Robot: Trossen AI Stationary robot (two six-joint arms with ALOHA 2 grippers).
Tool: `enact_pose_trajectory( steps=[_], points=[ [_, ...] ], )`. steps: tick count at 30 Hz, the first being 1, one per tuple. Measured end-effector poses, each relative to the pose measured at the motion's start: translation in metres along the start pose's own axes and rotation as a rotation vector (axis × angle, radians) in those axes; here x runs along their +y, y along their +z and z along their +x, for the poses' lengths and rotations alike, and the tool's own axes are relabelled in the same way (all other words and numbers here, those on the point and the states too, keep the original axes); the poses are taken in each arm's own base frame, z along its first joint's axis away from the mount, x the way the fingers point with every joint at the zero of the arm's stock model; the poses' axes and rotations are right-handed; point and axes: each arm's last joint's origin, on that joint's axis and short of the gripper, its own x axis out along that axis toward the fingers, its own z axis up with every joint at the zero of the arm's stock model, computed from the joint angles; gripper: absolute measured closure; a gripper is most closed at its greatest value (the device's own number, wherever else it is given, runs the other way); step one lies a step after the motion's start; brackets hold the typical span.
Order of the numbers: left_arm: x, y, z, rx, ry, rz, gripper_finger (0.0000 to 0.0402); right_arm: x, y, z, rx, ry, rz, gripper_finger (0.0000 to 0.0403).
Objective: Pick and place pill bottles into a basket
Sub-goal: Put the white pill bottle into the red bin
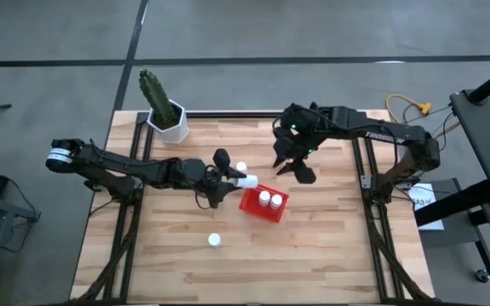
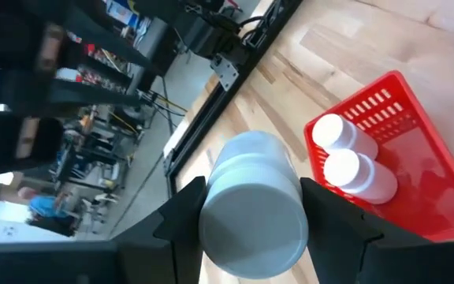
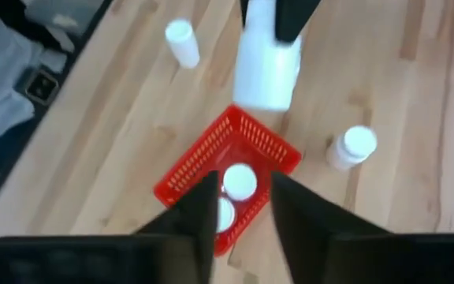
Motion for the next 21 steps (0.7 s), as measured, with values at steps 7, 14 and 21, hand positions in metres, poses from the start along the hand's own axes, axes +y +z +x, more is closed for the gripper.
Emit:
enact_pose_trajectory(
  steps=[7,14,21],
  points=[
    [0.0,-0.001,0.0,0.004,-0.002,-0.015,0.0244,-0.012,-0.013,0.034,-0.07,-0.028,-0.056,0.0389],
    [0.001,-0.001,0.0,0.004,0.001,-0.057,0.0244,-0.024,-0.016,0.044,-0.229,-0.101,-0.054,0.0394],
    [0.003,-0.002,0.0,0.006,0.005,-0.072,0.0244,-0.023,-0.023,0.024,-0.336,-0.167,-0.096,0.0394]
  ],
)
